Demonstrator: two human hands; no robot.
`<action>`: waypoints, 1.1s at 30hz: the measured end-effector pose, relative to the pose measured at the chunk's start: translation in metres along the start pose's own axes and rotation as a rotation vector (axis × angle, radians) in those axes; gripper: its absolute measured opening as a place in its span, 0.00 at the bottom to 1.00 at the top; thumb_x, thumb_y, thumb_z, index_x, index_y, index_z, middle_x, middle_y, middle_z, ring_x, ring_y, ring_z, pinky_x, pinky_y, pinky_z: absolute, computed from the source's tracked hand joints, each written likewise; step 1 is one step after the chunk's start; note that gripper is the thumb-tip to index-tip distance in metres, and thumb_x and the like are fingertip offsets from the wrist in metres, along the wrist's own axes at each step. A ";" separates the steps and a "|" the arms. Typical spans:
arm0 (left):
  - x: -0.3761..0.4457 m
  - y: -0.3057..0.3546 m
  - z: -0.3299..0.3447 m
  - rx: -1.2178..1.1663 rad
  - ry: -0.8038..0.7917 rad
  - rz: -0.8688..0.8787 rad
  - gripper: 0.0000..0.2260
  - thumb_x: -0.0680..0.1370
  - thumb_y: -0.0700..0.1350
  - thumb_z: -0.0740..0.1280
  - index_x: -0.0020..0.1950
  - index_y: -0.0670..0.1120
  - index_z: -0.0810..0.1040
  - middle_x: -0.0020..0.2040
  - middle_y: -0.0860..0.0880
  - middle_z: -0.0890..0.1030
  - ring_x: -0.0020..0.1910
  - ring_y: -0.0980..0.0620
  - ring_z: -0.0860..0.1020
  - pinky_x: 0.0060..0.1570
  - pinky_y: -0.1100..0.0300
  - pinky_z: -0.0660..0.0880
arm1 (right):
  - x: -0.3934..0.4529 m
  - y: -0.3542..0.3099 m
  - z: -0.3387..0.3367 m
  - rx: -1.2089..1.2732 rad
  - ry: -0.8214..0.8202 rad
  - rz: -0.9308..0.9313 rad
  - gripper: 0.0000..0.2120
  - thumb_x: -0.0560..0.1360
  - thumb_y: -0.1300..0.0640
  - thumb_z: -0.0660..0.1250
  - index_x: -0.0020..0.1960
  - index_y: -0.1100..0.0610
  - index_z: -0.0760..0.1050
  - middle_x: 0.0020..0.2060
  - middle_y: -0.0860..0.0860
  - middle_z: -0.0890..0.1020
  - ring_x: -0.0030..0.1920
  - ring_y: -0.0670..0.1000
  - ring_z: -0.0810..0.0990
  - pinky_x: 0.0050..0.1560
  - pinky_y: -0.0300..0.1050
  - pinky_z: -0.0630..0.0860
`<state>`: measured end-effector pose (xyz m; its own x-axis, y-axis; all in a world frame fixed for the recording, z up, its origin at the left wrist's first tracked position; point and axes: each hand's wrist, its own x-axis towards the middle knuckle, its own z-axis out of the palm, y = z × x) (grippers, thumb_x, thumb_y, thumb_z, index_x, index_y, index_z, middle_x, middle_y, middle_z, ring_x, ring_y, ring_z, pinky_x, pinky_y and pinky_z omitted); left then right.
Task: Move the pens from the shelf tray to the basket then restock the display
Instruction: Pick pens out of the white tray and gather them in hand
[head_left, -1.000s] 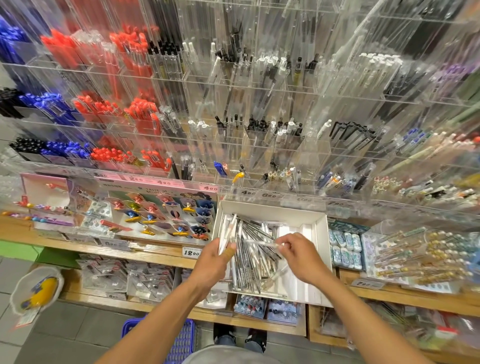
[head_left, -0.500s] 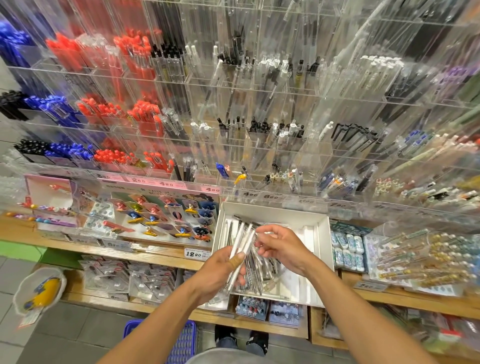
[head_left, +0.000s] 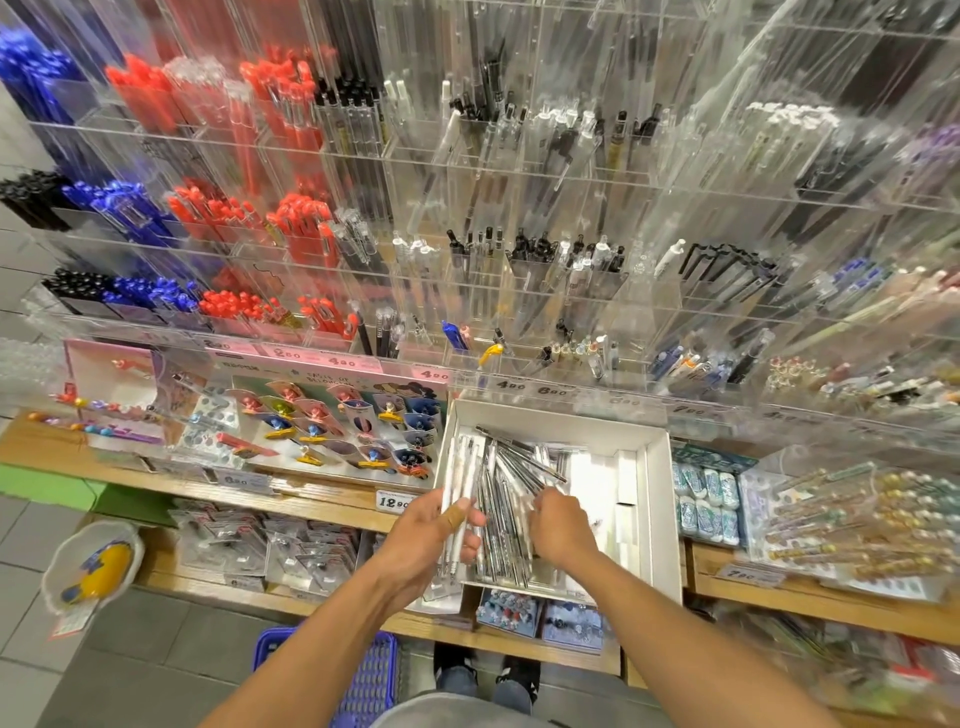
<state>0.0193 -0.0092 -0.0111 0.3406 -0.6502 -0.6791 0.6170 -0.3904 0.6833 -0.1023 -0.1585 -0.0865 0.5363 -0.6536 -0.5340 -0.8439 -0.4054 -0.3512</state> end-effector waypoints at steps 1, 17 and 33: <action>0.000 0.000 0.001 0.020 0.018 0.010 0.13 0.80 0.45 0.65 0.61 0.39 0.74 0.39 0.46 0.81 0.34 0.52 0.77 0.46 0.53 0.77 | -0.003 0.004 -0.005 -0.020 0.019 -0.023 0.09 0.79 0.66 0.59 0.57 0.61 0.74 0.44 0.53 0.79 0.41 0.50 0.79 0.41 0.44 0.78; -0.004 0.022 0.007 0.151 -0.028 0.082 0.17 0.67 0.50 0.77 0.51 0.43 0.82 0.39 0.44 0.83 0.25 0.58 0.69 0.26 0.64 0.67 | -0.031 -0.054 -0.110 0.811 -0.177 -0.422 0.07 0.81 0.59 0.61 0.46 0.61 0.73 0.34 0.53 0.81 0.30 0.51 0.79 0.29 0.40 0.74; -0.018 0.008 -0.021 -0.080 0.124 0.042 0.08 0.79 0.47 0.69 0.43 0.45 0.76 0.31 0.45 0.76 0.32 0.48 0.73 0.41 0.53 0.70 | -0.014 -0.040 -0.006 -0.584 -0.275 -0.688 0.09 0.80 0.54 0.59 0.55 0.55 0.74 0.45 0.54 0.75 0.43 0.55 0.76 0.42 0.49 0.74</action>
<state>0.0329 0.0126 0.0012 0.4496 -0.5776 -0.6814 0.6530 -0.3080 0.6919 -0.0764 -0.1374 -0.0601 0.8405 -0.0077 -0.5417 -0.1736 -0.9510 -0.2559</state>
